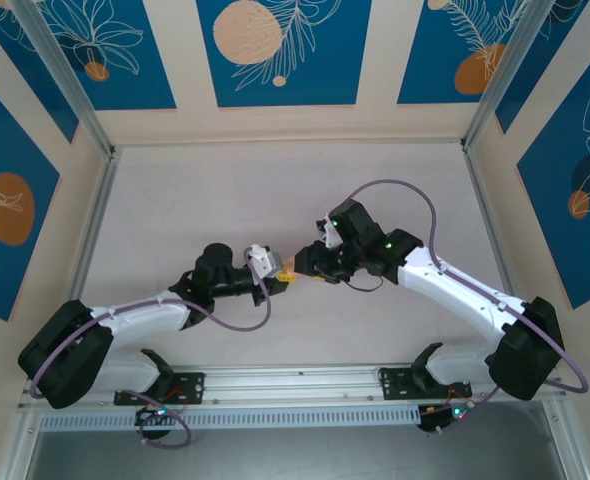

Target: Insert the wireless bluetooth earbuds into the charging case

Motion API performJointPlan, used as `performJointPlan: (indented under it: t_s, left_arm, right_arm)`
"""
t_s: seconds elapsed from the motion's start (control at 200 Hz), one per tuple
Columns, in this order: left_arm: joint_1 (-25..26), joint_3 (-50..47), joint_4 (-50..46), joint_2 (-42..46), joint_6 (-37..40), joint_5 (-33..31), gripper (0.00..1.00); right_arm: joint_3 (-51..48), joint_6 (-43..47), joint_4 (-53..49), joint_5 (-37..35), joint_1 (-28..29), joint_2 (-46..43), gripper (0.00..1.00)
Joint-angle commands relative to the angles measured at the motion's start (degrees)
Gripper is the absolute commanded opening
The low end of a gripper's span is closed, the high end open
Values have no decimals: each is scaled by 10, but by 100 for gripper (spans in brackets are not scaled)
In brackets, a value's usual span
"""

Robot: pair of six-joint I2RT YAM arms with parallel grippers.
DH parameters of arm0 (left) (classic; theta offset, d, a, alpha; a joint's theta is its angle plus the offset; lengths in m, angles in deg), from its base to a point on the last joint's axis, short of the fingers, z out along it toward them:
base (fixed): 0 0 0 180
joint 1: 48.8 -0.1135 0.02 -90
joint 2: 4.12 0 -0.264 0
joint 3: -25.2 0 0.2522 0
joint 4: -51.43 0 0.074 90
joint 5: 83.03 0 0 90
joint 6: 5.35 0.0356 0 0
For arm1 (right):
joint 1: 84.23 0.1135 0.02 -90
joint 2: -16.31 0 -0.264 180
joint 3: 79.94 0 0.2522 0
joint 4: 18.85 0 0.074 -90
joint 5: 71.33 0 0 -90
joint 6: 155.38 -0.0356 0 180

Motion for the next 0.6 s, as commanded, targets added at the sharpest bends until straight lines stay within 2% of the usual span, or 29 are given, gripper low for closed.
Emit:
performJointPlan:
  t_s: [0.0, 0.115, 0.24, 0.595]
  left_arm:
    - [7, 15, 28, 14, 9, 10, 13]
    - [7, 13, 28, 14, 9, 15, 13]
    - [7, 12, 26, 17, 8, 17, 13]
    - [6, 12, 25, 18, 5, 26, 13]
  right_arm:
    - [24, 29, -38, 5, -4, -28, 42]
    - [33, 50, -58, 10, -19, -39, 42]
    - [43, 72, -63, 44, -43, -38, 37]
    - [77, 116, -75, 94, -61, 18, 35]
